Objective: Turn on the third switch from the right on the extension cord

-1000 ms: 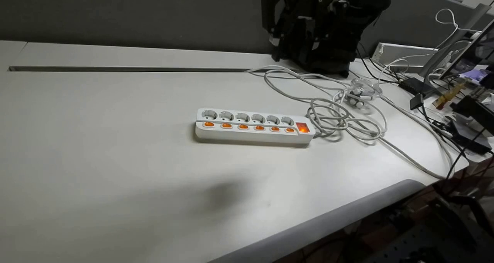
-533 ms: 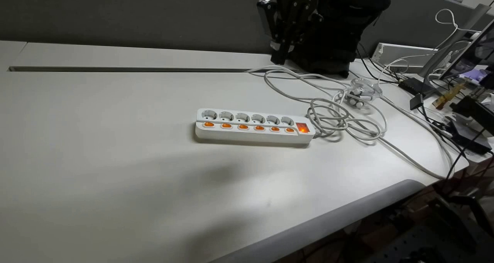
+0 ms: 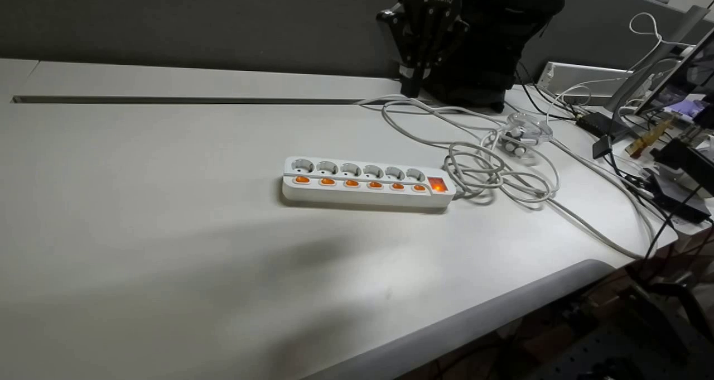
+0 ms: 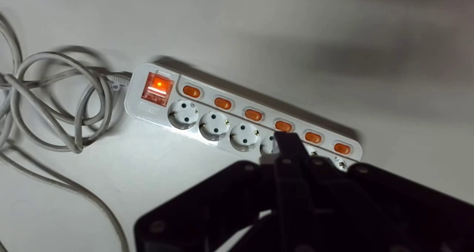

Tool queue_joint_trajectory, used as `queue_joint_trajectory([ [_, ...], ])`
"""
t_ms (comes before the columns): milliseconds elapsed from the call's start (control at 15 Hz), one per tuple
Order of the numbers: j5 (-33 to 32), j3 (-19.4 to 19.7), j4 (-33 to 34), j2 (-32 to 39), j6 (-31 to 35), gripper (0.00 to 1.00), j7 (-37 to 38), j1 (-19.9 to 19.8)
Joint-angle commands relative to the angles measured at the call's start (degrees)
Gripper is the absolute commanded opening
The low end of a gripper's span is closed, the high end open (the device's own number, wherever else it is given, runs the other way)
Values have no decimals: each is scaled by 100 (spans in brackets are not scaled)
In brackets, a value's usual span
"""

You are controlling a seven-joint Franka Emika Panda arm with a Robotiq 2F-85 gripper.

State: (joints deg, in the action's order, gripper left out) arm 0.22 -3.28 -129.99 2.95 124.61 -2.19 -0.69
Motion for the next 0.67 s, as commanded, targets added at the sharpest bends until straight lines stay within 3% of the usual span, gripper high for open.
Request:
queue_joint_trajectory([
  [0,37,82,-105,-44,234,0,-11,61],
  [267,163,139,-488,-17,850,0,-237,9],
  [600,-2,274,-1214,16,2227,0,-249,-32],
])
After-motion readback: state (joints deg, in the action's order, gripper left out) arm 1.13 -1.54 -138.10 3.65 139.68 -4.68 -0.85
